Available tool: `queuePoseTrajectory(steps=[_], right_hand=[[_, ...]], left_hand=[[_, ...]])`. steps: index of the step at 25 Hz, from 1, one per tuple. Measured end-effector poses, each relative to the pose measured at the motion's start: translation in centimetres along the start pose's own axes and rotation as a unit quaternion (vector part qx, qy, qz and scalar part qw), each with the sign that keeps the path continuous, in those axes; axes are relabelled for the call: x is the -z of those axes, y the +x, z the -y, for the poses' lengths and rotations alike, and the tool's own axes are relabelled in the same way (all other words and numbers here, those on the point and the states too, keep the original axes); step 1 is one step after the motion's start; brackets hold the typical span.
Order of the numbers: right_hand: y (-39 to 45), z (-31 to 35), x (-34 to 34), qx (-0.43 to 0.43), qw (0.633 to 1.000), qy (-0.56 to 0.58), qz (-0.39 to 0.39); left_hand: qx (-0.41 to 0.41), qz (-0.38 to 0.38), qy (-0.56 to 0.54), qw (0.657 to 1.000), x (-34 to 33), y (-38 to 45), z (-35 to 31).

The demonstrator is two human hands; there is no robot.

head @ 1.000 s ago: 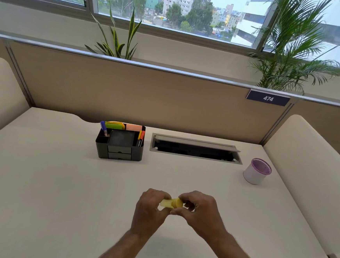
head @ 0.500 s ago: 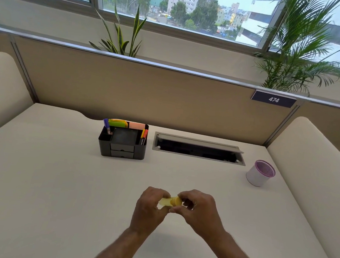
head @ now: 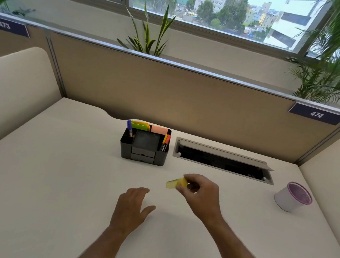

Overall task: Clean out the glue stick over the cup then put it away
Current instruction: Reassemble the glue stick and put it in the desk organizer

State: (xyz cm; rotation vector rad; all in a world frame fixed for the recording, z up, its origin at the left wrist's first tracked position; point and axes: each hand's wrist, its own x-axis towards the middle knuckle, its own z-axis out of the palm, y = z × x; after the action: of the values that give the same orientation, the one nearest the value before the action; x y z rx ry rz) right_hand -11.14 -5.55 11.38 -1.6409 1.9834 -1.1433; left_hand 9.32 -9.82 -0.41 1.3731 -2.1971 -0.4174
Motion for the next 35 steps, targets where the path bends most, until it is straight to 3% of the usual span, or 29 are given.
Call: queuePoseTrajectory(steps=[8,15,23,35], right_hand=[[11.0,4.9,-7.9,0.053,0.998,0.013,0.015],[17.6,6.9,-14.9,0.060,0.995,-0.044,0.070],[18.8,5.5,-20.2,0.024,0.979,-0.112,0.166],[18.9,5.3,-21.6,0.012,0.977,-0.125,0.170]], left_hand=[[0.044,0.128,0.164,0.977,0.1,1.6,6.9],[0.038,0.129,0.162,0.978,-1.8,1.7,8.7],[0.051,0.136,0.143,0.979,-2.1,1.8,9.0],[0.051,0.142,0.145,0.978,-1.9,2.0,8.8]])
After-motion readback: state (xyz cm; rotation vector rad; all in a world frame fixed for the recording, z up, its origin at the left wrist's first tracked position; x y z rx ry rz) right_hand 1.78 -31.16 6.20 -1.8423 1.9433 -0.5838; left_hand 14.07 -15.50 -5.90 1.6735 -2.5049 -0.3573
